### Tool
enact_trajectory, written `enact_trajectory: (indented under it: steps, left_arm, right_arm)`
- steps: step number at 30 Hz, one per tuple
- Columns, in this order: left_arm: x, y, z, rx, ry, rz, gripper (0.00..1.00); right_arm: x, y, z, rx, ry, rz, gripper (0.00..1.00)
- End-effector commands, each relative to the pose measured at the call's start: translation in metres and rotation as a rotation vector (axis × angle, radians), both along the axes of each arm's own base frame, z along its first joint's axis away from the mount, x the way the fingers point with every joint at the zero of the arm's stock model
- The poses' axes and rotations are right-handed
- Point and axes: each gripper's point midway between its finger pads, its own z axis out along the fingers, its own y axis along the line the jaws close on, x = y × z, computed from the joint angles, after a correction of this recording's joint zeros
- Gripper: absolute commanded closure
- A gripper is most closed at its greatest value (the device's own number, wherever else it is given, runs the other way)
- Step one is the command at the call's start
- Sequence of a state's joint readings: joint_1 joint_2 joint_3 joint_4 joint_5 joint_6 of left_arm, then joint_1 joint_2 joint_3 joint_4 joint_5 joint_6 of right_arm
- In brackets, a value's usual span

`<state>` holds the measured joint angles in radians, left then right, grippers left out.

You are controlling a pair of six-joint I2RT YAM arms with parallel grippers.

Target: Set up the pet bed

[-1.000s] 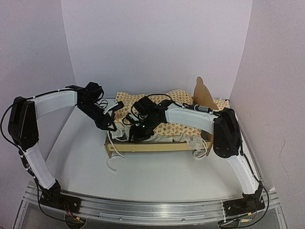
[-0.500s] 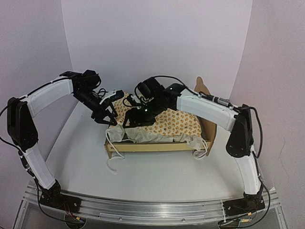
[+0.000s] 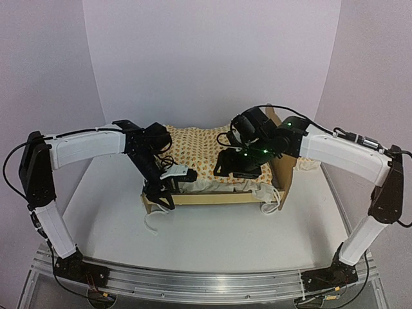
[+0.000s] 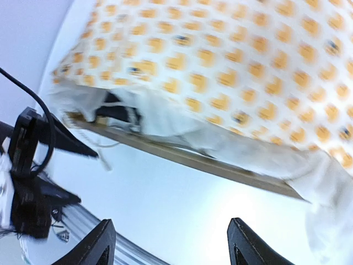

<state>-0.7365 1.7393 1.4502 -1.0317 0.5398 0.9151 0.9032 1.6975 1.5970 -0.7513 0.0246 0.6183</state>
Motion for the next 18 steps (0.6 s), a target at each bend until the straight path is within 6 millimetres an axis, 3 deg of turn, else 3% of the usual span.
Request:
enact_trajectory:
  steps: [1, 6, 12, 15, 17, 18]
  left_arm:
    - [0.058, -0.006, -0.038, 0.075, -0.207, 0.082, 0.33]
    - [0.053, -0.013, -0.079, 0.141, -0.206, 0.043, 0.36]
    - [0.037, -0.007, -0.105, 0.191, -0.122, 0.029, 0.63]
    - [0.032, -0.007, -0.114, 0.214, -0.092, 0.035, 0.74]
    - [0.033, -0.014, -0.109, 0.203, -0.054, 0.07, 0.93]
    - [0.034, -0.019, -0.102, 0.188, -0.031, 0.087, 0.98]
  right_arm:
    - [-0.003, -0.034, 0.005, 0.004, -0.01, -0.162, 0.31]
    - [-0.017, -0.041, -0.009, 0.008, 0.033, -0.154, 0.32]
    - [-0.028, -0.04, -0.026, 0.04, 0.065, -0.126, 0.33]
    - [-0.04, -0.012, -0.027, 0.152, 0.051, 0.013, 0.33]
    - [-0.055, 0.016, -0.024, 0.234, -0.028, 0.159, 0.34]
    - [-0.068, 0.03, -0.024, 0.26, -0.089, 0.238, 0.34]
